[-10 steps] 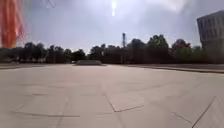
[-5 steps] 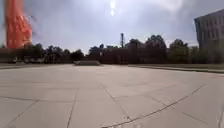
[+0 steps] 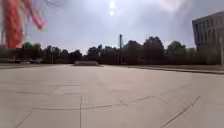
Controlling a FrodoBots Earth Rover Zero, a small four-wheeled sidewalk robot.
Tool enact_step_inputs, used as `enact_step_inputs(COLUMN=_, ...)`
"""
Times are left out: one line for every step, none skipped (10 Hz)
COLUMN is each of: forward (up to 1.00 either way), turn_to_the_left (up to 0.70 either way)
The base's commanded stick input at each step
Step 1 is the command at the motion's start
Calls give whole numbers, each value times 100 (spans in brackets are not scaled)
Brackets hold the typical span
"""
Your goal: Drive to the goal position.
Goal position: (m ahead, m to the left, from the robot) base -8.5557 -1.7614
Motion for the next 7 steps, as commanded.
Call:
enact_step_inputs(forward=-100, turn_to_the_left=-1)
enact_step_inputs(forward=-100, turn_to_the_left=-1)
enact_step_inputs(forward=-100, turn_to_the_left=-1)
enact_step_inputs(forward=-100, turn_to_the_left=-1)
enact_step_inputs(forward=-100, turn_to_the_left=-1)
enact_step_inputs(forward=-100, turn_to_the_left=-1)
enact_step_inputs(forward=-100, turn_to_the_left=-1)
